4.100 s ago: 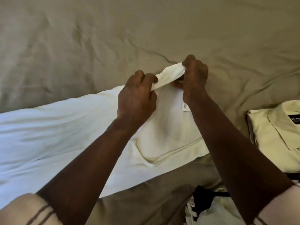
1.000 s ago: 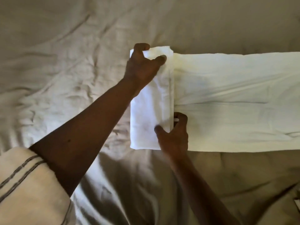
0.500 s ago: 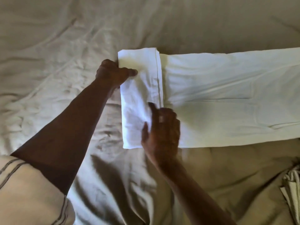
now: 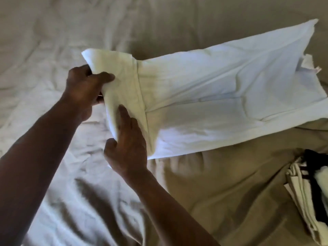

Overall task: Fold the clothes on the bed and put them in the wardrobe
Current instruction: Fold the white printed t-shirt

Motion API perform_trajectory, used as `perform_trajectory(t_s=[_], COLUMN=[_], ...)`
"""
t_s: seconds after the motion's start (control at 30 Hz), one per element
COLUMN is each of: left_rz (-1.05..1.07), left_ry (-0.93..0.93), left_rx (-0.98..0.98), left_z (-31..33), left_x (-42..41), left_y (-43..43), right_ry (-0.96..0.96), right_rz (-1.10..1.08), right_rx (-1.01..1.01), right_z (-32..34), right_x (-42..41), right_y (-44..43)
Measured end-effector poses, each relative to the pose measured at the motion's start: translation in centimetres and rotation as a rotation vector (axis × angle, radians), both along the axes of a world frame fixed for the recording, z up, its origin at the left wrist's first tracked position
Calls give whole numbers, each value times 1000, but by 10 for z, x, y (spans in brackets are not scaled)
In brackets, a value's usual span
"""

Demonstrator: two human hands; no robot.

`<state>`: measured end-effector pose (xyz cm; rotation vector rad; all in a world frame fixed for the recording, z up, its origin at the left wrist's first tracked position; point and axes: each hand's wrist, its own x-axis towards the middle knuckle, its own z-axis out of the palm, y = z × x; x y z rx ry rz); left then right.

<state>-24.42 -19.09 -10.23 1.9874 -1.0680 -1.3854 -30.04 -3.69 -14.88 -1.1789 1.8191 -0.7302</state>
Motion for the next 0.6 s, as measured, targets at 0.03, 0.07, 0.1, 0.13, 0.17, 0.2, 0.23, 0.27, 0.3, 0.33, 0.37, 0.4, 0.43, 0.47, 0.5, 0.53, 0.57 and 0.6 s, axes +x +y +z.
perform_trajectory(t_s=[0.03,0.07,0.1,0.13,0.17,0.2,0.23,0.27,0.3,0.33,0.37,0.4,0.43,0.47,0.5,0.53,0.57,0.6], left_rz=[-10,-32,-51,-67,-81,-92,-99,-99,-97,-105,-126,-150,-171,-183,-179,-165,-135,-85], left_ry=[21,43,56,69,74,75,73,74,71,60,55,68,98,113,78,-25,-175,-338], left_rx=[-20,-34,-45,-50,-50,-50,-50,-50,-51,-53,-48,-28,-3,17,9,-24,-76,-124], left_z=[9,18,23,26,26,24,21,16,10,4,-1,-7,-13,-18,-22,-27,-33,-37], left_x=[-11,-28,-41,-60,-79,-101,-122,-143,-165,-183,-200,-212,-221,-228,-230,-226,-220,-210], left_y=[0,1,2,2,2,2,2,3,4,5,6,7,9,12,15,17,19,24], right_ry=[-142,-239,-288,-311,-324,-341,-346,-335,-301,-264,-235,-218,-202,-188,-170,-151,-131,-102], right_rz=[-77,-144,-189,-222,-259,-306,-349,-380,-394,-398,-407,-417,-423,-418,-398,-374,-352,-337], right_rx=[-8,-23,-27,-16,4,28,52,69,79,89,108,131,157,189,225,255,258,235], right_z=[10,19,25,28,28,27,25,22,18,14,9,5,1,-3,-5,-6,-8,-10], right_x=[-15,-36,-54,-77,-98,-120,-140,-159,-178,-193,-208,-221,-232,-243,-250,-255,-259,-260], right_y=[5,11,15,19,23,26,28,30,31,32,33,34,33,34,33,33,33,34])
